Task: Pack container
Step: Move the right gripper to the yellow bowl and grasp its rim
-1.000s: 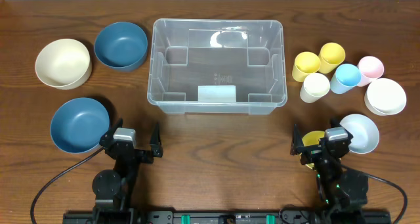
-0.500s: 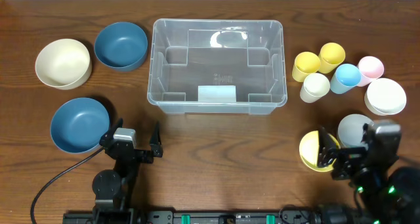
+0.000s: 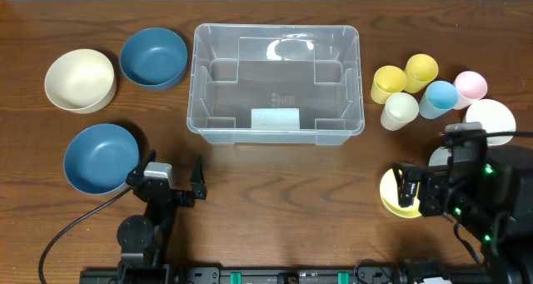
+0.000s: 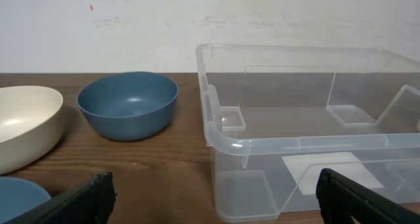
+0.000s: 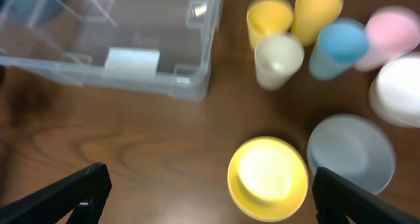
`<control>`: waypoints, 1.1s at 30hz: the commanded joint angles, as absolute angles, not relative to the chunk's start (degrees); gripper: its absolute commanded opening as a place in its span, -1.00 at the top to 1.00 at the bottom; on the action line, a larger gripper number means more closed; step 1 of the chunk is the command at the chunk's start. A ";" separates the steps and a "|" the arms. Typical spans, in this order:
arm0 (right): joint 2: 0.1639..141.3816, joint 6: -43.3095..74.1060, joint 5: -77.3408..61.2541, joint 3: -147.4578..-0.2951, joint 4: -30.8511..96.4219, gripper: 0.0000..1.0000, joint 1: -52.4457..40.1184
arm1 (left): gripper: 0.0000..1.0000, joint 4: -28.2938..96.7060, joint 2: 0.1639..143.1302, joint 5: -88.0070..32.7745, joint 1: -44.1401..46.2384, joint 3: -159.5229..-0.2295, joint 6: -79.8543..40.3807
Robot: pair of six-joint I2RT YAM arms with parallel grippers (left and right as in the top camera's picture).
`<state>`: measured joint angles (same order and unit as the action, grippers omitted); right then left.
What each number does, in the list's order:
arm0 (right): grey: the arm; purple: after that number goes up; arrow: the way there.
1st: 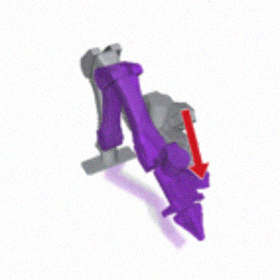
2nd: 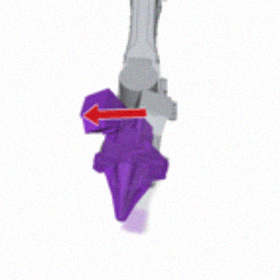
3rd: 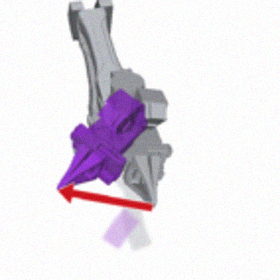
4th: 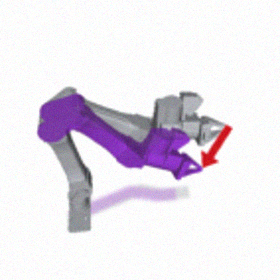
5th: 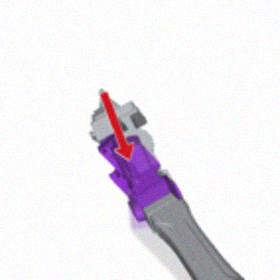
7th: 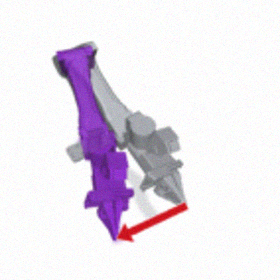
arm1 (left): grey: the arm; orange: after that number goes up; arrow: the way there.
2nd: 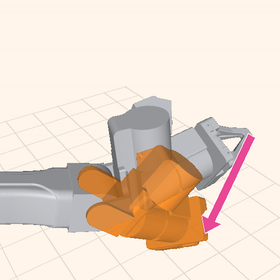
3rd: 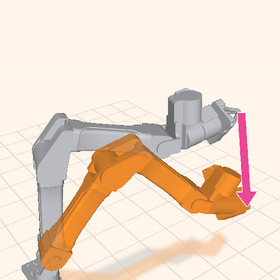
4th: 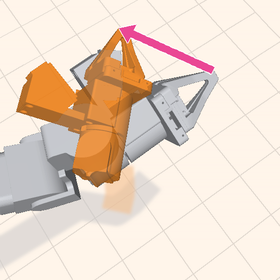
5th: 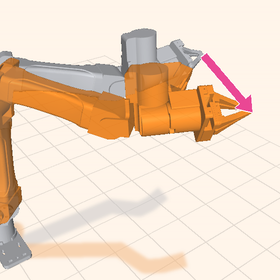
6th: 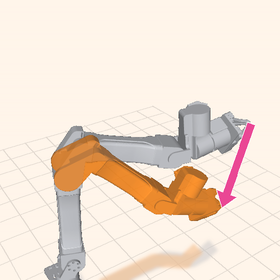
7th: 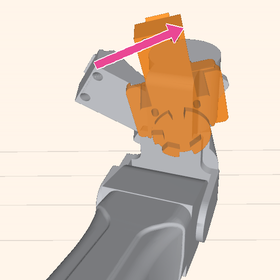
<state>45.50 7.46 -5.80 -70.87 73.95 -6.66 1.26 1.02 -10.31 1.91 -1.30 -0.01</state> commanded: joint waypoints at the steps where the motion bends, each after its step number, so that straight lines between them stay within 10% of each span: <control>1: 47.33 20.51 0.97 -67.05 76.34 -0.98 -5.89 | -0.96 3.14 1.10 -10.94 1.63 -0.23 0.32; 17: 49.08 63.24 13.37 -46.83 72.14 -0.90 -5.89 | -0.96 3.14 1.10 -10.94 1.63 -0.23 0.30; 33: 49.58 69.80 16.49 -28.62 57.52 -0.66 -1.89 | -0.96 3.14 1.10 -10.94 1.63 -0.23 0.30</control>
